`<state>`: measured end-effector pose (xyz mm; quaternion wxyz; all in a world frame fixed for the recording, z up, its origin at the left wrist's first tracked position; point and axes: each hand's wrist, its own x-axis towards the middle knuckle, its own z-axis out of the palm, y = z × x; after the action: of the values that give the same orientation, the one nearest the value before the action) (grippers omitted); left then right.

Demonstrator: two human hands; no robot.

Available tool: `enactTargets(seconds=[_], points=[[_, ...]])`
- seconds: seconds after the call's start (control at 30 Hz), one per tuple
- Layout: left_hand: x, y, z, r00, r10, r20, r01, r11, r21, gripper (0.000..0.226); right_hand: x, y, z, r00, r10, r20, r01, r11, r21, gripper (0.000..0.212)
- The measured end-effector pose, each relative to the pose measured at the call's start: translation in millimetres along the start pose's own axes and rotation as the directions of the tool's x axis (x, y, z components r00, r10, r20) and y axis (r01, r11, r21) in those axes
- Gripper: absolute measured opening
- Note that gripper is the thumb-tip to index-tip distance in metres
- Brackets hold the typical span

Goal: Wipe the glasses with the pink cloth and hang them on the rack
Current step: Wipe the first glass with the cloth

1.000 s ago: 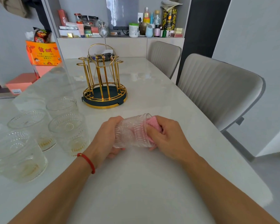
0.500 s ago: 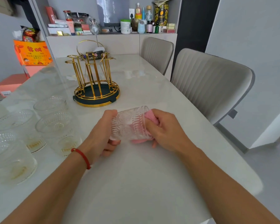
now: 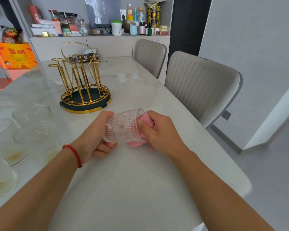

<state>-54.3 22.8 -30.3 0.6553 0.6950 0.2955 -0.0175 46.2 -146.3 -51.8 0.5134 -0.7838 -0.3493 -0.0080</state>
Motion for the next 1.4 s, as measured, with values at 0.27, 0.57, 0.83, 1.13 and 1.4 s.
enactTargets(seconds=[0.27, 0.57, 0.83, 1.13, 1.4], points=[[4.0, -10.5, 22.4, 0.966, 0.185, -0.178, -0.215, 0.962, -0.169, 0.051, -0.2, -1.8, -3.4, 0.987, 0.142, 0.080, -0.151, 0.980, 0.128, 0.030], [-1.6, -15.1, 13.3, 0.988, 0.156, 0.021, -0.148, 0.967, -0.207, 0.070, 5.1, 2.5, 1.0, 0.997, -0.012, -0.075, 0.006, 0.996, -0.086, 0.033], [-5.8, -8.1, 1.9, 1.000, -0.018, 0.026, 0.019, 0.998, -0.068, 0.061, -0.3, 4.7, -4.4, 0.990, -0.142, 0.018, 0.143, 0.989, -0.044, 0.027], [-9.0, -16.6, 16.6, 0.973, 0.130, -0.193, -0.165, 0.970, -0.177, 0.054, -0.8, 0.0, 4.0, 1.000, -0.025, 0.009, 0.025, 0.998, 0.060, 0.030], [-15.2, -15.3, 15.5, 0.999, 0.047, -0.017, -0.049, 0.987, -0.152, 0.075, 3.5, 0.9, 4.7, 0.999, -0.035, -0.037, 0.035, 0.999, -0.004, 0.034]])
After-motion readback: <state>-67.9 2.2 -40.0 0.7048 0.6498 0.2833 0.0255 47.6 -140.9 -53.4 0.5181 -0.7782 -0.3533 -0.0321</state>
